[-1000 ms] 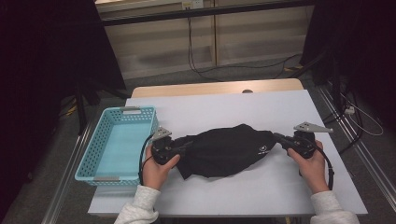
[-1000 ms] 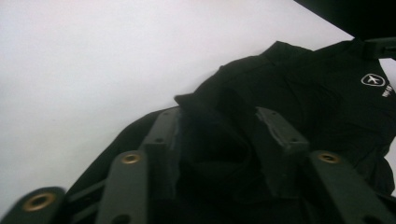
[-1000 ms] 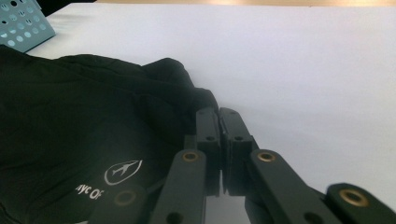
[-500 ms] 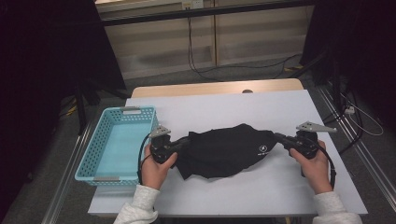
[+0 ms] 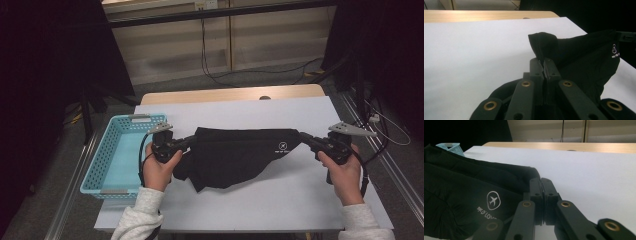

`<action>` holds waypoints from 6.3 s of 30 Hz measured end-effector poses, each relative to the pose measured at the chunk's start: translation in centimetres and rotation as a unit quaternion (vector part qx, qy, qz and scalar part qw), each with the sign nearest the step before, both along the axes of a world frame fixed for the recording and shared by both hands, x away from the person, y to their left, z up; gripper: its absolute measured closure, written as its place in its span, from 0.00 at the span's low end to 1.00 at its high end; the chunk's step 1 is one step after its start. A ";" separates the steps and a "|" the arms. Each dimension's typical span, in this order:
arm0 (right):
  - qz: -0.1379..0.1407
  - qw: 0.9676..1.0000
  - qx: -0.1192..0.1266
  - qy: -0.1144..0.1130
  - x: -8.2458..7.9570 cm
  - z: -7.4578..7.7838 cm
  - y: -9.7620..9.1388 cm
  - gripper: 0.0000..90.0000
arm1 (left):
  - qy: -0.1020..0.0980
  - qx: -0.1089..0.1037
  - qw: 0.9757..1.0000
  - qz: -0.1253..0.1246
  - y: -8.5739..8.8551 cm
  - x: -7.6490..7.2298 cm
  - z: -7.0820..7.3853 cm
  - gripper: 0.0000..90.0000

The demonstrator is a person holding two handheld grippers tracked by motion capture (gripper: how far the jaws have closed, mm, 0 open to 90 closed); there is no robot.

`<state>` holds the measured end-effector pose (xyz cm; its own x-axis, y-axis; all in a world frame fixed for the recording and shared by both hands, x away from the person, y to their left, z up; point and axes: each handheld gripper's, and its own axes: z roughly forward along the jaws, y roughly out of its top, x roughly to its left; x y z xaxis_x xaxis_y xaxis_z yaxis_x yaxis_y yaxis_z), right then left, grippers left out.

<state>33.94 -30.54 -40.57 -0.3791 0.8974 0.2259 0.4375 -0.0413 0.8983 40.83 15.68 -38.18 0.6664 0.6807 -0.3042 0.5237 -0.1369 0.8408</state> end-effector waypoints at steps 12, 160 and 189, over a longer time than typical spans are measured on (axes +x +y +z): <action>-0.006 1.000 -0.004 -0.016 0.0 1.9 -0.3 0.98 | -0.009 -0.011 1.000 0.002 -0.3 0.5 1.7 0.97; 0.175 0.969 -0.161 0.073 1.2 -6.1 15.0 1.00 | -0.004 0.071 0.997 -0.008 -2.2 -1.4 -4.7 0.15; 0.125 0.981 -0.113 0.091 -1.3 -4.3 5.4 1.00 | 0.011 0.074 0.996 -0.038 -3.9 -1.0 -5.8 0.18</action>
